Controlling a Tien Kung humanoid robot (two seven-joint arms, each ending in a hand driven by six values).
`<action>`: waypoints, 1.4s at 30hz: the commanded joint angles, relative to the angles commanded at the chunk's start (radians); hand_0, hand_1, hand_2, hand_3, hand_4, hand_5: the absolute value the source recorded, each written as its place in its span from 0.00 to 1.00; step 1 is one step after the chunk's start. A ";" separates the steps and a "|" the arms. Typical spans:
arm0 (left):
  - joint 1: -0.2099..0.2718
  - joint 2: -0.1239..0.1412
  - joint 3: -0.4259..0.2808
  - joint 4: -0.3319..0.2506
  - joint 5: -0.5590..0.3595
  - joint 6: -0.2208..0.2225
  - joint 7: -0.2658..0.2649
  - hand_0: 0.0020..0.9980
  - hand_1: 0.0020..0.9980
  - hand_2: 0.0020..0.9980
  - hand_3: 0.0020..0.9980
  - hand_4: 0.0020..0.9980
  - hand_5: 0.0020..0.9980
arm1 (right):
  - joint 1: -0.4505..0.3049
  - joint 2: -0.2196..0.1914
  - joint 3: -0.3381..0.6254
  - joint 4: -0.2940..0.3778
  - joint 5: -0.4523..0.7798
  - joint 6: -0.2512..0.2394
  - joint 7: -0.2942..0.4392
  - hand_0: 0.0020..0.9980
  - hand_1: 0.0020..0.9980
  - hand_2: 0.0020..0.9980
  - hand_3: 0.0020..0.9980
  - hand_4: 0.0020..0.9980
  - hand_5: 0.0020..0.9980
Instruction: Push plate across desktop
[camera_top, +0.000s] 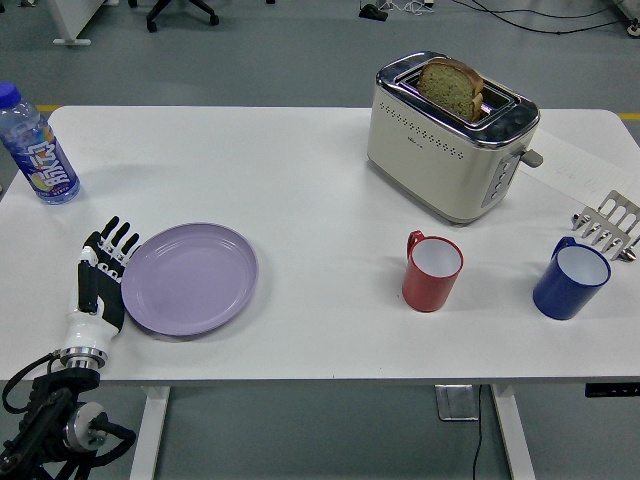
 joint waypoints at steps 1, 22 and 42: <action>0.000 0.000 0.010 0.000 -0.002 0.001 -0.001 0.89 0.90 0.93 0.90 0.50 1.00 | -0.001 0.000 0.000 0.000 -0.001 0.000 0.000 0.63 0.56 0.66 0.61 0.17 0.31; -0.020 0.000 0.146 0.006 -0.063 0.019 -0.030 0.88 0.90 0.93 0.89 0.49 1.00 | -0.009 -0.002 -0.004 0.000 -0.001 0.001 -0.001 0.63 0.56 0.66 0.61 0.17 0.32; -0.044 0.000 0.238 -0.009 -0.085 0.020 -0.036 0.88 0.90 0.93 0.89 0.49 1.00 | 0.002 -0.004 -0.002 0.000 -0.005 -0.001 0.001 0.63 0.56 0.66 0.61 0.17 0.32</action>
